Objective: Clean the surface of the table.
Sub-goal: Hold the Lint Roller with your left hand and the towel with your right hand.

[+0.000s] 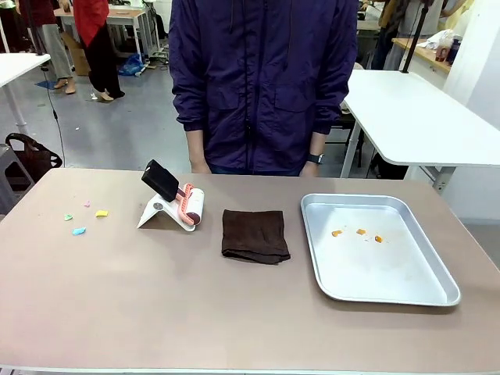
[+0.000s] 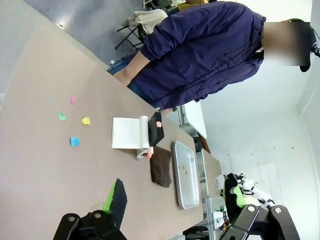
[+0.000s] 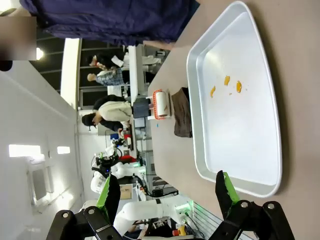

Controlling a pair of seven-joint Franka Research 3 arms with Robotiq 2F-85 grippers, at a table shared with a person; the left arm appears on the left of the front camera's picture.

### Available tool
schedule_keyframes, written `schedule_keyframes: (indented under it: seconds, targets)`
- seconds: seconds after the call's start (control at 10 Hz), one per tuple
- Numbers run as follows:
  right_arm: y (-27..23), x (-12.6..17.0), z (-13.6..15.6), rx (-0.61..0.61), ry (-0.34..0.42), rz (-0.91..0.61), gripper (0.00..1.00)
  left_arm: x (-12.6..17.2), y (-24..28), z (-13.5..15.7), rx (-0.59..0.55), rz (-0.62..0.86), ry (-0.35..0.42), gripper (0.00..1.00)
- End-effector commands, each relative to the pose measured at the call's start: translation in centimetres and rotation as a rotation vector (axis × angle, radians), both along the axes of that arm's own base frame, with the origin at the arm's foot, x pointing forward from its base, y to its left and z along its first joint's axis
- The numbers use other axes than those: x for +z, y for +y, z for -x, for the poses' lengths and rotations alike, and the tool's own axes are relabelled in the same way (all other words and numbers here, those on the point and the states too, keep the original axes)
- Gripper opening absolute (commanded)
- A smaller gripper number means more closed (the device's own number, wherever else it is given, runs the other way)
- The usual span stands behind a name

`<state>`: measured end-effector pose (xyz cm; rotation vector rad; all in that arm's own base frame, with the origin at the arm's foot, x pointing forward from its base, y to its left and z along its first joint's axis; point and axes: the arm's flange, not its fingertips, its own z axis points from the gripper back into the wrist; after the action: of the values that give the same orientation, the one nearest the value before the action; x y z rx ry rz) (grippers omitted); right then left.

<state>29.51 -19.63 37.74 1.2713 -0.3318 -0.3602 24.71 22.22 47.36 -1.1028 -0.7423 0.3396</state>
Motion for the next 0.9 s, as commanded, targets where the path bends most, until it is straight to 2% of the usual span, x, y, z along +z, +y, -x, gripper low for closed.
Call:
schedule_keyframes:
  seconds: [0.0, 0.4, 0.6, 0.8]
  targets:
    - [0.0, 0.1, 0.1, 0.008, -0.006, -0.014, 1.00, -0.2, 0.7, 1.0, -0.015, 0.004, -0.018, 1.00]
    - [0.1, 0.0, 0.0, 0.007, 0.002, -0.004, 1.00, -0.2, 0.6, 1.0, 0.002, 0.019, -0.001, 1.00]
    - [4.2, 3.1, -0.2, 0.002, -0.005, 0.217, 1.00, 2.3, -0.1, -0.6, -0.035, -0.088, 0.029, 1.00]
    - [9.2, 6.2, -0.9, 0.052, -0.058, 0.388, 1.00, 4.8, -2.2, -4.8, -0.098, -0.189, 0.064, 1.00]
